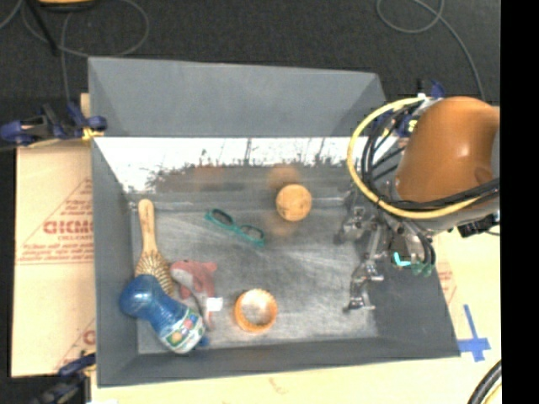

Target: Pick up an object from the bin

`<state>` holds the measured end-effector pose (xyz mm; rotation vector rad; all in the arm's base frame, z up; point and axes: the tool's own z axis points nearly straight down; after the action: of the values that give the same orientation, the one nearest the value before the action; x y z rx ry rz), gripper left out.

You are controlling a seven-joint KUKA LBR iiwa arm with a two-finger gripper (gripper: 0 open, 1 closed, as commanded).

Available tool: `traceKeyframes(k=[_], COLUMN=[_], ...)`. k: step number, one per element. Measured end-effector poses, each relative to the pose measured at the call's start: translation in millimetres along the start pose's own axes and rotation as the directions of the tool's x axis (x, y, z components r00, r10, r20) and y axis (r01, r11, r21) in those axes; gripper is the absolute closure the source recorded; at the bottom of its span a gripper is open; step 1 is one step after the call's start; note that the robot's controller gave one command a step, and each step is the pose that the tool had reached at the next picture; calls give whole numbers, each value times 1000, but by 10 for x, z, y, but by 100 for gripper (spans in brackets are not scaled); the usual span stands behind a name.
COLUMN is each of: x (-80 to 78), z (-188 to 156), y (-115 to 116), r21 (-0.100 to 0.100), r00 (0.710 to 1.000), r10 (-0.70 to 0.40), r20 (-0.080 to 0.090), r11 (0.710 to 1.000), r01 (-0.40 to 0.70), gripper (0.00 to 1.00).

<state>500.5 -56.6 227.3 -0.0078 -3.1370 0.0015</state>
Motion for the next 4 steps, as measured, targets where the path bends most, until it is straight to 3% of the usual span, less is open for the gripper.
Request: traceKeyframes(k=[1,2,3,4], x=[-16,71,90,88], z=[-38,1538,1559,1559], y=[1,587,586,586], r21=[1,-3,-2,-2], r00=[1000,999,999,999], r10=[-2,39,37,37], r20=[8,15,9,9], r11=[1000,999,999,999], r01=[2,-39,-37,-37], gripper=[0,100,0,0])
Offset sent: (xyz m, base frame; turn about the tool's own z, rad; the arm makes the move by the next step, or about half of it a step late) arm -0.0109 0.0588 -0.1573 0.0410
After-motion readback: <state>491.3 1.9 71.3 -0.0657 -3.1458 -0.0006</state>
